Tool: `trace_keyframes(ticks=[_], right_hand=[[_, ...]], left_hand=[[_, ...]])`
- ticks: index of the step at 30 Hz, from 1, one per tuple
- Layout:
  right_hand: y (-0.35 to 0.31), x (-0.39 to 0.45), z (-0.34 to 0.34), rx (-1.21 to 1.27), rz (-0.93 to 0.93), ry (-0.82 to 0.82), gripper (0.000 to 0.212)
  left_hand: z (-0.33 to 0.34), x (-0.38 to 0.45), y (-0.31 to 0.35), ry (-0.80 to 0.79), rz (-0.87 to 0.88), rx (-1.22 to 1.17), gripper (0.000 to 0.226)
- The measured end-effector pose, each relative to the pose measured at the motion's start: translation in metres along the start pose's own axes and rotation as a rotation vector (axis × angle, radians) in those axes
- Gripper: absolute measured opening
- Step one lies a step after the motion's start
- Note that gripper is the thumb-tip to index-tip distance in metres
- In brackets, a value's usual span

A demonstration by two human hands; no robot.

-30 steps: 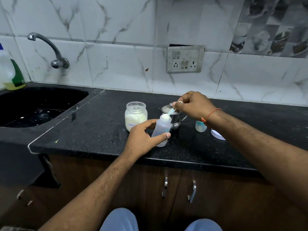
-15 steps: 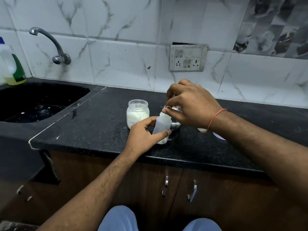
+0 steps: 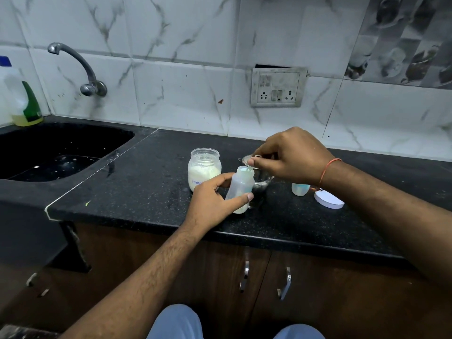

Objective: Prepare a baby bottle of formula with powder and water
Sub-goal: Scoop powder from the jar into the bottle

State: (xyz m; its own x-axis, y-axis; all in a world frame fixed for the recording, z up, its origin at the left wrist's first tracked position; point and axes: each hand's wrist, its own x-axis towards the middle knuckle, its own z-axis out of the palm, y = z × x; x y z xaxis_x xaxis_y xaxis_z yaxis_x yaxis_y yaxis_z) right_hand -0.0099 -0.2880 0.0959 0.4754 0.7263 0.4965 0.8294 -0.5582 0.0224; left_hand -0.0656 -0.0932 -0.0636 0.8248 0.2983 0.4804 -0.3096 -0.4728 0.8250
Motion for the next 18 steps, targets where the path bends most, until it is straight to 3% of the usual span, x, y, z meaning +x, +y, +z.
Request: trace_keyframes(ticks=[18], right_hand=[[0.0045, -0.0019, -0.0020, 0.184, 0.218, -0.063, 0.024]], left_hand=[[-0.0008, -0.0023, 0.0040, -0.013, -0.014, 0.008, 0.051]])
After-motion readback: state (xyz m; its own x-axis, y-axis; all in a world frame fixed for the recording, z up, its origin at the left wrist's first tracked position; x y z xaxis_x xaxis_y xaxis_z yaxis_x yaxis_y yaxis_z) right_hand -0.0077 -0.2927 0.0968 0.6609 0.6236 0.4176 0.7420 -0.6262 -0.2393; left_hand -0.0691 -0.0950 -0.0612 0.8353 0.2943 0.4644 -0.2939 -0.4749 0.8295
